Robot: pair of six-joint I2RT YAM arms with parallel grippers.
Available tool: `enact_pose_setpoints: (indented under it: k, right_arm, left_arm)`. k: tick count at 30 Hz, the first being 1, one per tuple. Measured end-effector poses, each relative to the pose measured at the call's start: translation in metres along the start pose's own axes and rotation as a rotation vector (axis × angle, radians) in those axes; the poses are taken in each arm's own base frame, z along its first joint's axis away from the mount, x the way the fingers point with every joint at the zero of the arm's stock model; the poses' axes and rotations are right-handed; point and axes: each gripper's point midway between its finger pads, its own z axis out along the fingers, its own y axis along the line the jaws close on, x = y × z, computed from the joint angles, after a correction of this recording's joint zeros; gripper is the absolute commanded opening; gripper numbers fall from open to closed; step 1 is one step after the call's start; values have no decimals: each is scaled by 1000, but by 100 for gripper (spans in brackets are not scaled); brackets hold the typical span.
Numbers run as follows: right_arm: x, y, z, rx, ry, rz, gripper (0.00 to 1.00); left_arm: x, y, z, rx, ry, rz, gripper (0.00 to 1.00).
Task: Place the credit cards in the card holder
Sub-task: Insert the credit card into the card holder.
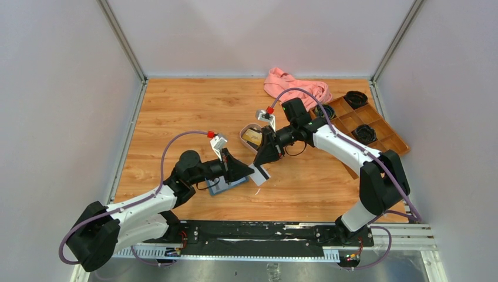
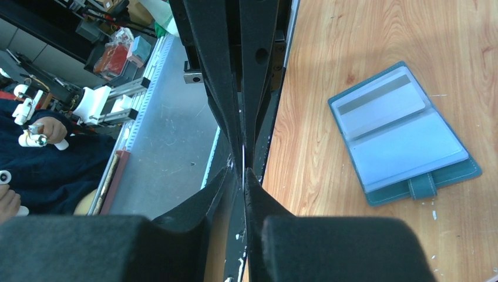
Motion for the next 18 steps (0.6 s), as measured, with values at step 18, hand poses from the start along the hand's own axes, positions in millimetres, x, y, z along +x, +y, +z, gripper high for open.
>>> enact_pose_setpoints:
  k: [18]
  right_arm:
    - [17,-6,-2,34,51,-28,22]
  left_arm:
    - [3,4,-3,6,14,-14,0]
